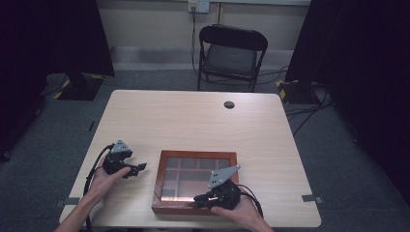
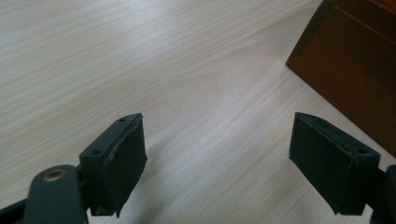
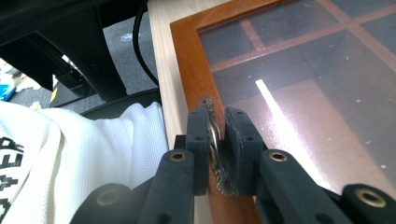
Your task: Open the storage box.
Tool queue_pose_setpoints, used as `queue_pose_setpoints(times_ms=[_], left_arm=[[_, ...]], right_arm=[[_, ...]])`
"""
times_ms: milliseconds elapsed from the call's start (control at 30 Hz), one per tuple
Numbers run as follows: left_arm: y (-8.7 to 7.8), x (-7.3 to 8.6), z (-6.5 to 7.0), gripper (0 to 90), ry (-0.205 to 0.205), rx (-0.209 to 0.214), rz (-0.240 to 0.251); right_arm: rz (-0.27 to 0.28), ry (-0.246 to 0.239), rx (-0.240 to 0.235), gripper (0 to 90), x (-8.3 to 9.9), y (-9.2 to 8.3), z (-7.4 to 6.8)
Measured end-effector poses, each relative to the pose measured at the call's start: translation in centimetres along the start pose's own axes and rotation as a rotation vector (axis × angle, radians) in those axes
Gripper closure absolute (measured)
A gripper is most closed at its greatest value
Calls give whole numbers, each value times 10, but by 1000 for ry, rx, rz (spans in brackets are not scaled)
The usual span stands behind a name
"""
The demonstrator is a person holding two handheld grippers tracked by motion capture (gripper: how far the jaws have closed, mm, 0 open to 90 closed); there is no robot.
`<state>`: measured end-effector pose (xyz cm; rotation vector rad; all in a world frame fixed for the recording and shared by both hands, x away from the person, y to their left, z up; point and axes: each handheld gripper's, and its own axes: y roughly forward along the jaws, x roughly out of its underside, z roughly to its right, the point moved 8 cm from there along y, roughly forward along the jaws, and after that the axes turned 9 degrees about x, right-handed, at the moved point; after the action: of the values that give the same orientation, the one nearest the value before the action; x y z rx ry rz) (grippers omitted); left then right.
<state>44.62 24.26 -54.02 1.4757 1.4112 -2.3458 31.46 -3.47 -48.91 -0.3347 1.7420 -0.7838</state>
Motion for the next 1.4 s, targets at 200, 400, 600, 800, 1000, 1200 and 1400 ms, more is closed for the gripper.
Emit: queue_pose_setpoints(times_ms=[200,400,600,800,1000,1200,1400], left_arm=[[-1,-3,6,191,-9,27,14],[-3,-6,12,201,-2,61,28],[-3,-9,19,200,9,86,35],[-3,-12,24,200,-15,127,47],[-6,-16,31,200,2,139,63],[-10,-22,37,199,13,169,99],[-10,-23,40,194,14,180,107]], right_arm=[[-6,-20,1,825,0,1,-2],[-11,-24,-8,825,2,-2,3],[-17,-29,-5,826,2,-4,4],[12,-14,-23,827,-5,-11,4],[16,-14,-29,827,-12,-16,5],[26,-19,-30,826,-23,-24,7],[37,-23,-31,825,-34,-32,9]])
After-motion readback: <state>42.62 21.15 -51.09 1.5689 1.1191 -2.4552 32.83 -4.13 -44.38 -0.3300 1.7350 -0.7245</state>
